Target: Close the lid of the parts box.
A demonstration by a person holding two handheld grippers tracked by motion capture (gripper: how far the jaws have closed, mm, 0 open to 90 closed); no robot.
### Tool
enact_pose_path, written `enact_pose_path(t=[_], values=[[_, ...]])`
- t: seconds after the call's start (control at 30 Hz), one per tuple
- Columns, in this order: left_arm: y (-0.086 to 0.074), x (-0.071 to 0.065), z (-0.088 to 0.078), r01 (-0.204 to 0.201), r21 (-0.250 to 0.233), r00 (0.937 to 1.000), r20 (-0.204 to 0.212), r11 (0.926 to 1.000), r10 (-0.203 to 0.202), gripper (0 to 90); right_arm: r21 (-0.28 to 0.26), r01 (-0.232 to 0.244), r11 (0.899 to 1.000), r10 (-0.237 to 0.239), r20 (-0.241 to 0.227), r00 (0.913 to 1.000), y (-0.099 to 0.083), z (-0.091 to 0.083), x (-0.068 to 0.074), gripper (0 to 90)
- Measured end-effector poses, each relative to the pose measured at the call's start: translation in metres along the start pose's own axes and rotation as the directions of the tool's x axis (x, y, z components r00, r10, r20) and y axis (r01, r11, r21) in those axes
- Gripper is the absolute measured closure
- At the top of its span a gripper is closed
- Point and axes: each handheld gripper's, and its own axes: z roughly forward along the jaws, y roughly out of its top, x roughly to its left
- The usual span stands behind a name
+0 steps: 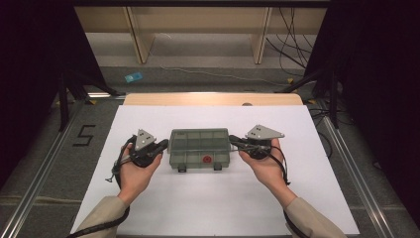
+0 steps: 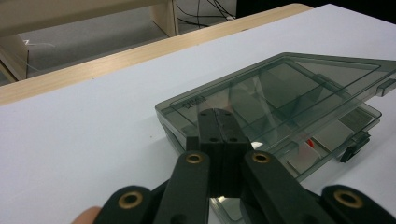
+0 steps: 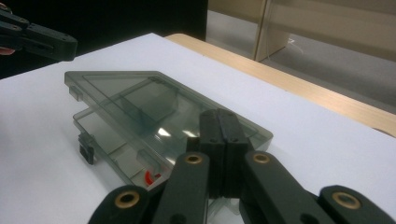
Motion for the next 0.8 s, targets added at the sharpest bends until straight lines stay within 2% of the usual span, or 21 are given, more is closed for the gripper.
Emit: enact_pose_path(t=[0.43,0.8], values=[[-0.002,-0.002,0.006,-0.002,0.018,1.0000,0.010,0.9998,0.002,90.0,0.041,0.000,0.999,0.000,-0.020,0.9998,0.001,0.013,0.004,90.0],[-0.003,-0.004,0.009,-0.008,0.031,0.9998,0.016,0.9995,0.007,90.0,0.075,-0.005,0.997,0.007,-0.022,0.9997,-0.002,0.014,0.004,90.0]])
